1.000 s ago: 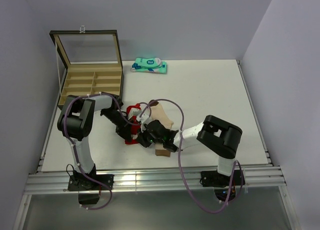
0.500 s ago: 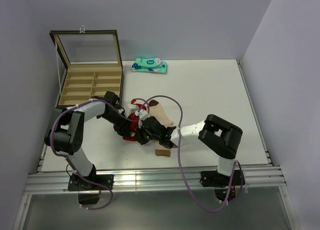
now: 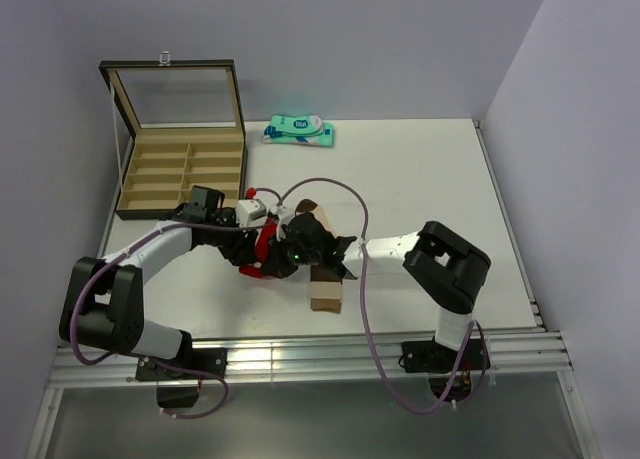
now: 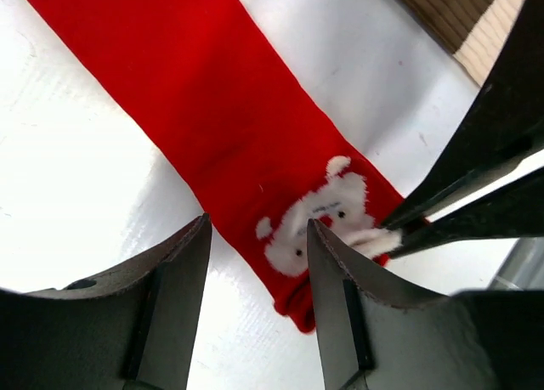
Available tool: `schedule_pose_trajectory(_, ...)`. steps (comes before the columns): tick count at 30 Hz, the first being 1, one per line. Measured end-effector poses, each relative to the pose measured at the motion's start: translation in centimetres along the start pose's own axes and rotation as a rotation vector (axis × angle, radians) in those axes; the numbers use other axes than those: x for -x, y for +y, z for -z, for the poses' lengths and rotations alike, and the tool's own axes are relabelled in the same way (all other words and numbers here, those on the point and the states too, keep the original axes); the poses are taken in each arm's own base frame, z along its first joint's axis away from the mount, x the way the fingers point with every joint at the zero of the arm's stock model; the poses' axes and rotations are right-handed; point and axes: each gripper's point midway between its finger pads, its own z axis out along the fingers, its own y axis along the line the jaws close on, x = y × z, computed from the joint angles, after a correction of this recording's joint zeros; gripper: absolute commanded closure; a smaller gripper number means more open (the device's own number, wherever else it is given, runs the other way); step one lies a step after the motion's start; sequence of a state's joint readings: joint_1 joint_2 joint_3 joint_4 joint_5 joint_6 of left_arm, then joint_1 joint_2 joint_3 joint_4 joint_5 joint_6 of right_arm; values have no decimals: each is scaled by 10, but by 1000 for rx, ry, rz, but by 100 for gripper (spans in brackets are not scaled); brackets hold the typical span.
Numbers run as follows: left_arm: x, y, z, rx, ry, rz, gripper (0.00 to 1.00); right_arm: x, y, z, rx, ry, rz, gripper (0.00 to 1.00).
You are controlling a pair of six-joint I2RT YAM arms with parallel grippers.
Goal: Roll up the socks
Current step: Roll the sock at the center of the board.
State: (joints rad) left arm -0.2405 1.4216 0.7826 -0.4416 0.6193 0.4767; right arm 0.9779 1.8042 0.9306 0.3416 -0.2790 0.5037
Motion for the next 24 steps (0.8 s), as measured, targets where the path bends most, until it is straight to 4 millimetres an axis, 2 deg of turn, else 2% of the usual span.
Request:
schedule_pose_trajectory(5,-5,2,-2,23,-8,-11,45,3,-3,4,63,20,-58,100)
schedule_pose_trajectory(7,-1,2,5,42,-36,-27,45,-7,-24,4,5,54,-168,100)
schedule_pose_trajectory(9,13,3,13,67,-90,-72,45,-29,-60,4,-87,118,-315,100)
schedule_pose_trajectory(11,28,4,20,89,-142,-113,45,-21,-71,4,-88,103,-388,100)
schedule_pose_trajectory(14,37,5,24,100,-174,-140,44,-20,-73,3,-96,99,-431,100)
schedule_pose_trajectory(24,26,1,22,127,-171,-242,37,-16,-72,-3,-105,146,-489,100)
